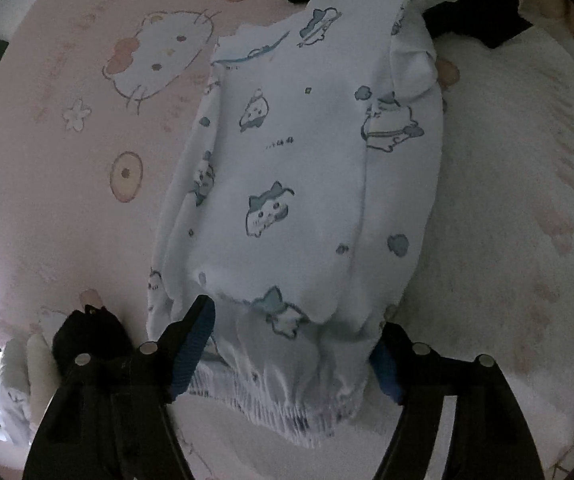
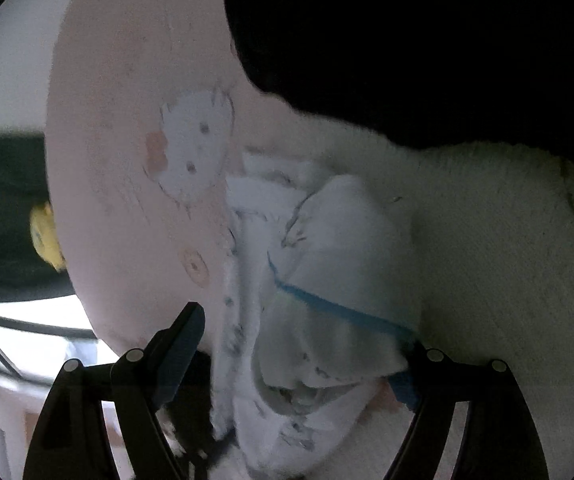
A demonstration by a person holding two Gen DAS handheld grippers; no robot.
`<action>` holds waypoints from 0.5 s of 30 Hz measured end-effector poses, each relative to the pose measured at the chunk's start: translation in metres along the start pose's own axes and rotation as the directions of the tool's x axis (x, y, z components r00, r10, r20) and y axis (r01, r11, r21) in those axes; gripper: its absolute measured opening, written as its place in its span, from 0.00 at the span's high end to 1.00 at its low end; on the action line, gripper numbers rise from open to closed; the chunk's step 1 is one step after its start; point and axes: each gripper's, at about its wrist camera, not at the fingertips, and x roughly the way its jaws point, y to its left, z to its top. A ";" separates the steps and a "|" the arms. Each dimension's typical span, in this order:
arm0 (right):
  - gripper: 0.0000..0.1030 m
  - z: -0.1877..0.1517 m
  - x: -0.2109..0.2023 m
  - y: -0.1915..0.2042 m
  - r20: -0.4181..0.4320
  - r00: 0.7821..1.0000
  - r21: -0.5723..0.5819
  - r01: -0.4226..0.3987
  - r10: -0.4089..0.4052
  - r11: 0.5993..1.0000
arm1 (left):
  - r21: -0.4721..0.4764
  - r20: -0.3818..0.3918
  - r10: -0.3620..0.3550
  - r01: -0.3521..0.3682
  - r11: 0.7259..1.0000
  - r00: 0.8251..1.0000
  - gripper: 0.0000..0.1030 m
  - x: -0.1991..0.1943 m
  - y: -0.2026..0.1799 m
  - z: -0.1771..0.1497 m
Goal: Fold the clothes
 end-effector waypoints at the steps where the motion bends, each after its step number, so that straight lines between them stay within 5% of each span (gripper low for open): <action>1: 0.21 0.001 0.002 0.001 -0.005 1.000 -0.003 0.002 -0.002 1.000 | 0.010 0.003 0.027 -0.027 1.000 1.000 0.20 0.000 -0.002 0.001; 3: 0.20 0.003 0.007 0.003 -0.025 1.000 -0.017 0.015 -0.016 1.000 | 0.045 0.002 0.070 -0.070 0.997 0.998 0.11 0.000 -0.004 0.002; 7: 0.15 0.002 0.007 0.005 -0.019 1.000 -0.036 -0.003 0.003 0.999 | 0.069 -0.019 0.111 -0.109 0.992 0.994 0.11 0.000 -0.009 0.008; 13: 0.16 0.007 0.004 0.001 -0.049 0.997 -0.030 -0.061 0.059 0.998 | -0.072 -0.054 0.002 -0.005 0.997 0.999 0.11 0.005 0.005 0.005; 15: 0.29 0.007 0.005 -0.004 -0.052 0.998 -0.010 -0.022 0.021 1.000 | -0.106 -0.038 -0.030 0.026 0.994 0.999 0.11 0.007 0.010 -0.001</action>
